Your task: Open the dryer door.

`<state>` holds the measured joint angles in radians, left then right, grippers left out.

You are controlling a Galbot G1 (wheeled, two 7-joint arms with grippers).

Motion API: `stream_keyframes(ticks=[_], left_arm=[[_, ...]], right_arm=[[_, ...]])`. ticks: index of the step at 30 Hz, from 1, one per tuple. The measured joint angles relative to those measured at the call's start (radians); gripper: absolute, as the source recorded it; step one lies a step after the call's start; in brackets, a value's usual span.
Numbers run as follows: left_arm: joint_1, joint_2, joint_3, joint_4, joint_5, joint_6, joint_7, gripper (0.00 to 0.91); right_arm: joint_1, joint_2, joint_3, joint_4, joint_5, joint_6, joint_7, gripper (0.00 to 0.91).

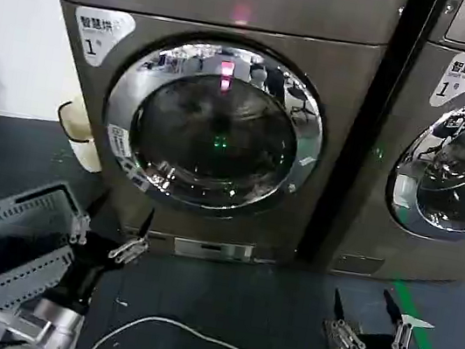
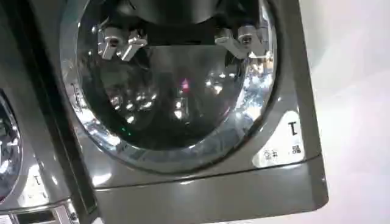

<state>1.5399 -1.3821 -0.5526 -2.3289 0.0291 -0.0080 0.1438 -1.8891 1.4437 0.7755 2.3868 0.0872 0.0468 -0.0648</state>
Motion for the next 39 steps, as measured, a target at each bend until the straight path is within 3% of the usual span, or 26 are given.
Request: stream_keyframes(ticks=[5,12,23,34,39], left_arm=[[0.01,0.007,0.009,-0.019,-0.014,0.002,0.004,0.907],[0.028,0.014,0.001,-0.047,-0.017,0.006,0.004,0.907],[0.038,0.005,0.009,-0.067,-0.007,0.017,0.005,0.907],[0.069,0.0,-0.022,-0.082,-0.007,0.006,0.005,0.907],[0.092,-0.002,-0.039,-0.094,-0.006,0.0,0.008,0.907]], right_arm=[[0.087,-0.07,-0.004,-0.025,0.051,-0.029,-0.024,0.907],[0.274,-0.258,-0.062,-0.128,0.162,-0.049,-0.048,0.907],[0.674,-0.505,-0.284,-0.346,0.312,-0.01,-0.095,0.907],[1.031,-0.554,-0.605,-0.514,0.409,0.057,-0.187,0.907],[1.16,-0.546,-0.728,-0.592,0.466,0.058,-0.227,0.907]])
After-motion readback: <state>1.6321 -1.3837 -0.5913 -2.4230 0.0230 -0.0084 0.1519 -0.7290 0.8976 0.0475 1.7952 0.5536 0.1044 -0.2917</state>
